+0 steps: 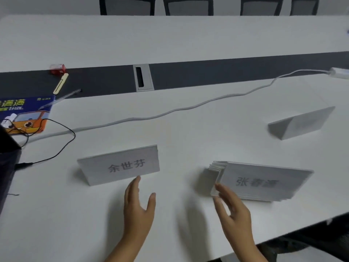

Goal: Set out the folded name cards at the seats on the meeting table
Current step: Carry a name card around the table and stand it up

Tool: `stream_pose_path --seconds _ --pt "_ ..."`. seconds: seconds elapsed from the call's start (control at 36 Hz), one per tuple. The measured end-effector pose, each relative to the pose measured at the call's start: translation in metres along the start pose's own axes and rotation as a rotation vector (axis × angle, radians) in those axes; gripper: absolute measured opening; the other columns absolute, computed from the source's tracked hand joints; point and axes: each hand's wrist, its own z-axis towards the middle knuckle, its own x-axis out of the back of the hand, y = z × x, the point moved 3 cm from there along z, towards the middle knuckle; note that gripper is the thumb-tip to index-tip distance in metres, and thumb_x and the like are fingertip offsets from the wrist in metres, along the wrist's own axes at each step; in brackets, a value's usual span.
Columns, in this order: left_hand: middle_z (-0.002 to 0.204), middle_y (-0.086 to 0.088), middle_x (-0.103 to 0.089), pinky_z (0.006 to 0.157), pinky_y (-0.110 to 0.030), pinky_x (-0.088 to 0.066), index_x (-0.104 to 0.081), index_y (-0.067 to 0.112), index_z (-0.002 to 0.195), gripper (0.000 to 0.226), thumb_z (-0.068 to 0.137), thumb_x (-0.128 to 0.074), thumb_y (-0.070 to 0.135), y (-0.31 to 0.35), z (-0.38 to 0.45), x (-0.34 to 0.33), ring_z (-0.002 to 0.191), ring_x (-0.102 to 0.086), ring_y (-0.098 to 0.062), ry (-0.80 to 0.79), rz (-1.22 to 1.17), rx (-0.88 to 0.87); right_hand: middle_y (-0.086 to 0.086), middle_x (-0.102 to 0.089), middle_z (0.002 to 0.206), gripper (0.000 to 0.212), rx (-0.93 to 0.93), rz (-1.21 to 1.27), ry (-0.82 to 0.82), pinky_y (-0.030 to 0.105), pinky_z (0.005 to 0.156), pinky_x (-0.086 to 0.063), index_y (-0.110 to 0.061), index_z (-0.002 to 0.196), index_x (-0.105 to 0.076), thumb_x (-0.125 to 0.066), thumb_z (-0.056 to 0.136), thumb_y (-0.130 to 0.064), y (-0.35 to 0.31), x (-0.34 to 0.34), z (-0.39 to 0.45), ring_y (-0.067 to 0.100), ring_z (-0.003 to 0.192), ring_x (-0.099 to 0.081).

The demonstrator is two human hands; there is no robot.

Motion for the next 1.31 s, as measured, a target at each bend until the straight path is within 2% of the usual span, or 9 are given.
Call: stream_pose_path --seconds 0.22,0.31,0.42,0.61,0.75,0.92,1.06,1.17,1.31 --pt "0.116 0.029 -0.035 0.095 -0.026 -0.035 -0.029 0.046 0.11 0.052 0.072 -0.058 0.024 0.056 -0.026 -0.077 0.112 -0.045 -0.012 -0.302 -0.112 -0.111 -0.019 -0.061 0.108 0.047 -0.002 0.089 0.536 0.002 0.088 -0.04 -0.047 0.1 -0.058 -0.057 0.081 -0.004 0.029 0.112 0.005 -0.011 0.1 -0.054" --pt "0.122 0.026 -0.037 0.102 -0.025 -0.032 -0.022 0.048 0.113 0.058 0.075 -0.06 0.026 0.071 -0.031 -0.103 0.121 -0.042 -0.012 -0.356 -0.104 -0.115 0.001 -0.038 0.141 0.059 -0.164 0.034 0.476 0.019 0.103 -0.034 -0.024 0.135 -0.034 -0.059 0.083 -0.013 0.04 0.135 0.029 0.009 0.127 -0.038" --pt "0.134 0.009 -0.039 0.098 -0.016 -0.029 -0.011 0.048 0.123 0.067 0.084 -0.057 0.019 0.088 -0.029 -0.133 0.126 -0.038 -0.008 -0.423 -0.066 -0.107 0.003 -0.032 0.146 0.075 -0.305 0.021 0.257 0.041 0.109 -0.029 -0.026 0.142 -0.016 -0.061 0.082 -0.021 0.051 0.141 0.066 0.023 0.133 -0.033" --pt "0.127 0.002 -0.054 0.091 -0.017 -0.038 -0.022 0.034 0.136 0.068 0.081 -0.062 0.023 0.103 -0.02 -0.15 0.114 -0.05 -0.009 -0.375 0.01 -0.047 0.0 -0.052 0.118 0.057 -0.377 0.219 0.118 0.033 0.086 -0.042 -0.021 0.131 -0.043 -0.065 0.079 -0.014 0.059 0.149 0.087 0.019 0.1 -0.052" --pt "0.12 0.002 -0.058 0.09 -0.014 -0.038 -0.032 0.024 0.135 0.066 0.078 -0.066 0.019 0.104 -0.025 -0.145 0.108 -0.053 -0.01 -0.353 0.03 -0.014 0.004 -0.059 0.119 0.053 -0.378 0.318 0.171 0.032 0.09 -0.045 -0.014 0.123 -0.053 -0.07 0.073 -0.009 0.07 0.15 0.082 0.021 0.107 -0.057" --pt "0.096 0.004 -0.056 0.073 -0.009 -0.037 -0.034 0.022 0.134 0.067 0.076 -0.067 0.018 0.104 -0.052 -0.119 0.093 -0.052 -0.011 -0.247 0.116 -0.017 0.006 -0.065 0.102 0.034 -0.33 0.391 0.148 0.007 0.07 -0.049 -0.012 0.105 -0.063 -0.07 0.072 -0.006 0.068 0.145 0.058 0.019 0.096 -0.059" --pt "0.106 0.011 -0.048 0.09 -0.017 -0.035 -0.029 0.028 0.134 0.069 0.077 -0.065 0.015 0.126 -0.09 -0.083 0.103 -0.046 -0.005 -0.186 0.102 -0.072 -0.001 -0.063 0.112 0.041 -0.205 0.421 0.167 0.01 0.083 -0.047 -0.028 0.108 -0.058 -0.068 0.074 -0.007 0.036 0.157 0.024 0.011 0.102 -0.059" --pt "0.107 0.013 -0.046 0.091 -0.017 -0.036 -0.029 0.038 0.128 0.068 0.076 -0.066 0.012 0.138 -0.126 -0.06 0.103 -0.045 -0.004 -0.135 0.037 -0.126 0.0 -0.06 0.093 0.039 -0.094 0.393 0.204 0.002 0.065 -0.046 -0.013 0.11 -0.06 -0.068 0.073 -0.004 0.008 0.176 -0.01 -0.013 0.067 -0.056" --pt "0.094 0.028 -0.047 0.077 0.007 -0.032 -0.024 0.054 0.106 0.073 0.073 -0.068 0.007 0.135 -0.179 -0.034 0.092 -0.048 0.012 -0.105 -0.033 -0.306 -0.012 -0.053 0.071 0.038 0.026 0.369 0.334 0.001 0.052 -0.04 -0.011 0.099 -0.06 -0.075 0.065 -0.006 -0.009 0.197 -0.077 -0.01 0.053 -0.052"
